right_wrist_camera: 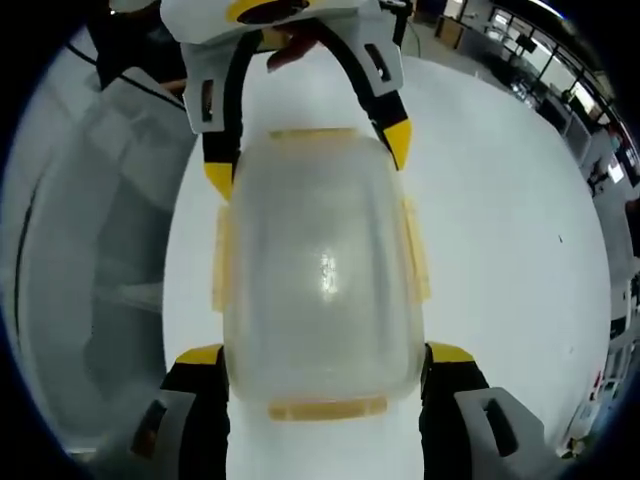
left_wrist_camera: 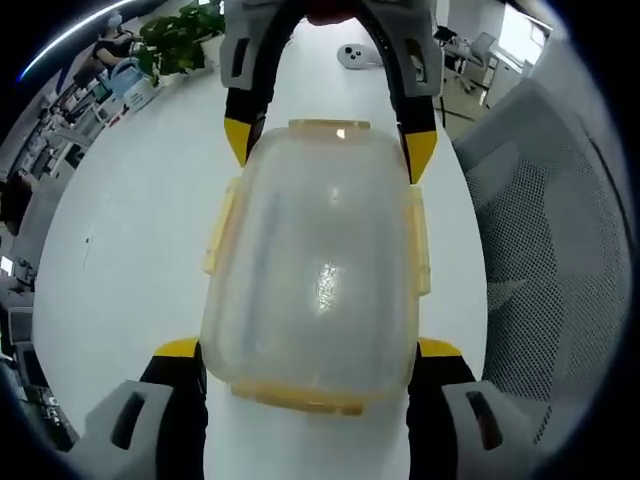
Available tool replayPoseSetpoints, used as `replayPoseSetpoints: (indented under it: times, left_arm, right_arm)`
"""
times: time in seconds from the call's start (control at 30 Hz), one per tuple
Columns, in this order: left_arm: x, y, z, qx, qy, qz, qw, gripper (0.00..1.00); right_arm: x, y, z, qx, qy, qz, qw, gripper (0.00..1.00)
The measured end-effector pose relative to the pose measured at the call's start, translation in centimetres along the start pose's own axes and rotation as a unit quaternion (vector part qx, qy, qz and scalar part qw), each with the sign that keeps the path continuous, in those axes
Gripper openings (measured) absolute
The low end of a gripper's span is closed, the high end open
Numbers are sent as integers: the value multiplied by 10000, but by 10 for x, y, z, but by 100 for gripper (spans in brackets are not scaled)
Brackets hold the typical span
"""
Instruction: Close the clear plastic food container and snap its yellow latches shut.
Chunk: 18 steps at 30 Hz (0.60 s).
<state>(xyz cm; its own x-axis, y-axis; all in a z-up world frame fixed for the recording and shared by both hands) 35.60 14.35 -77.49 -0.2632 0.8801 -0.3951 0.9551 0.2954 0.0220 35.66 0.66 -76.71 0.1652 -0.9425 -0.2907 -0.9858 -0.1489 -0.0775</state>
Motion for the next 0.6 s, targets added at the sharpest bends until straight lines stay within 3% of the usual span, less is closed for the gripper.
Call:
replayPoseSetpoints:
  times: [0.6]
  left_arm:
    - [33,3,-13,-58,-27,-49,10000,84]
  right_arm:
    - [-36,2,12,2,32,-21,10000,79]
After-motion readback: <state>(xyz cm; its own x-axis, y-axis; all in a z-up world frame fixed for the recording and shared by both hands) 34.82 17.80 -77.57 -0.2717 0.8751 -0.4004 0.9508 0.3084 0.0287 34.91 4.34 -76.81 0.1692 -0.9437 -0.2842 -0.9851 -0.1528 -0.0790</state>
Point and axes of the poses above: the point that each gripper's makers call its tool centre point, and the gripper's own axes: z roughly forward along the fingers, y roughly to its left, x roughly out of its underside, the point moved 6 cm from there along -z, roughly backward along the fingers, and after that the axes turned 13 degrees about -z, right-handed, at the moved point
